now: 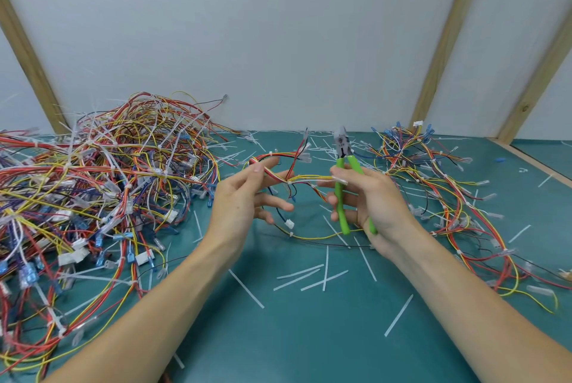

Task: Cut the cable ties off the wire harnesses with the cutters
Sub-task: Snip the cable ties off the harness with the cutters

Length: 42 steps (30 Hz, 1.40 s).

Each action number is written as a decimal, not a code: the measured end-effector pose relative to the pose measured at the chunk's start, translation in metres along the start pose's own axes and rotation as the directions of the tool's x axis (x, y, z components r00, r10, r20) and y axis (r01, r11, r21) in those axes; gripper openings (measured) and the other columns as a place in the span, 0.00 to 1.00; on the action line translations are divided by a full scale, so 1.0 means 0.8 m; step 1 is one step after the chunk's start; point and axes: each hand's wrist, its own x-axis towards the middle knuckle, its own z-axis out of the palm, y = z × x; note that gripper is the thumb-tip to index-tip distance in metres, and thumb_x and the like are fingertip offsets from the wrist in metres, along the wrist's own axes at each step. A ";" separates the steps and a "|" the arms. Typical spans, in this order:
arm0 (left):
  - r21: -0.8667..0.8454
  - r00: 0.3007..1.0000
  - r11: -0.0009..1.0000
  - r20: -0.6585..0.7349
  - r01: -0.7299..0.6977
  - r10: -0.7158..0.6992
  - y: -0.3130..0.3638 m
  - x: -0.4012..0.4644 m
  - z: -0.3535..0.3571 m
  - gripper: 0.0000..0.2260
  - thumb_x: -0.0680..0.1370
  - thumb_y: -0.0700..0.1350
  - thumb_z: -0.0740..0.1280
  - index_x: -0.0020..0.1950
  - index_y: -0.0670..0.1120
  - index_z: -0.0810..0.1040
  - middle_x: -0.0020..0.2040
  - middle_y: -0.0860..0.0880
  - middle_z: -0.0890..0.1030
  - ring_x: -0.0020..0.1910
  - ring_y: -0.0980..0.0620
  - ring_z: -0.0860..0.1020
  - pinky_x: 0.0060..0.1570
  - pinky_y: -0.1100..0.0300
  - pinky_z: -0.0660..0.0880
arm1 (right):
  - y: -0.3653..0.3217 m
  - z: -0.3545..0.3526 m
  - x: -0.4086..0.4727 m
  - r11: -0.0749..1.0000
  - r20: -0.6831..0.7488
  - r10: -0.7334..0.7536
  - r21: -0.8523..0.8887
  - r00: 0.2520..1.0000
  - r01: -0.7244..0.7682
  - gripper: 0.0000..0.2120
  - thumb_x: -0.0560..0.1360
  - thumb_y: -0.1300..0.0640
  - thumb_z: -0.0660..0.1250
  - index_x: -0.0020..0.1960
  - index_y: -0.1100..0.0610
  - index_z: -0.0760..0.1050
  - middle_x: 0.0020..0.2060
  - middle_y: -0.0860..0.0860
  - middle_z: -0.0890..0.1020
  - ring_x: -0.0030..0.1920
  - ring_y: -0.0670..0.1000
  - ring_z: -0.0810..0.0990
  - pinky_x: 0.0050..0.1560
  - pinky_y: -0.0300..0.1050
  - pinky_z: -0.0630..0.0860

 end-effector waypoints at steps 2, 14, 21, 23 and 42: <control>0.084 0.997 0.995 -0.056 -0.045 0.050 -0.002 0.000 -0.001 0.13 0.85 0.50 0.58 0.58 0.51 0.83 0.50 0.52 0.87 0.31 0.48 0.84 0.23 0.63 0.71 | -0.004 -0.002 0.000 0.995 0.033 0.017 0.095 0.999 -0.020 0.04 0.76 0.57 0.70 0.49 0.56 0.76 0.45 0.57 0.87 0.32 0.50 0.78 0.28 0.44 0.76; 0.073 0.993 0.992 -0.061 -0.098 0.103 -0.001 0.001 -0.002 0.05 0.78 0.42 0.72 0.52 0.46 0.85 0.41 0.50 0.85 0.23 0.55 0.70 0.25 0.65 0.69 | -0.005 -0.006 -0.001 0.990 -0.041 -0.124 -0.069 0.991 0.121 0.05 0.79 0.66 0.65 0.51 0.57 0.77 0.49 0.54 0.88 0.35 0.49 0.80 0.35 0.47 0.81; -0.201 0.989 0.977 -0.117 0.070 -0.095 0.013 0.004 -0.009 0.08 0.78 0.47 0.70 0.41 0.52 0.88 0.42 0.52 0.85 0.26 0.57 0.72 0.28 0.66 0.72 | 0.013 -0.005 0.006 0.949 -0.183 -0.131 -0.309 0.974 0.070 0.10 0.76 0.70 0.65 0.53 0.58 0.76 0.43 0.49 0.88 0.33 0.46 0.79 0.33 0.46 0.79; -0.297 0.985 0.946 -0.068 0.131 -0.158 0.017 0.006 -0.013 0.09 0.78 0.48 0.69 0.41 0.53 0.88 0.42 0.54 0.85 0.29 0.59 0.78 0.32 0.66 0.77 | 0.019 -0.006 0.007 0.918 -0.172 -0.127 -0.393 0.977 0.050 0.11 0.74 0.70 0.68 0.52 0.57 0.76 0.45 0.47 0.88 0.34 0.46 0.80 0.35 0.46 0.79; 0.030 0.988 0.992 -0.091 -0.122 0.124 0.012 -0.003 0.001 0.15 0.83 0.49 0.64 0.40 0.43 0.76 0.36 0.42 0.85 0.36 0.43 0.86 0.35 0.57 0.81 | 0.019 0.001 0.001 0.805 0.039 -0.175 -0.569 0.984 0.165 0.14 0.73 0.61 0.78 0.48 0.52 0.74 0.38 0.45 0.87 0.32 0.44 0.79 0.35 0.34 0.75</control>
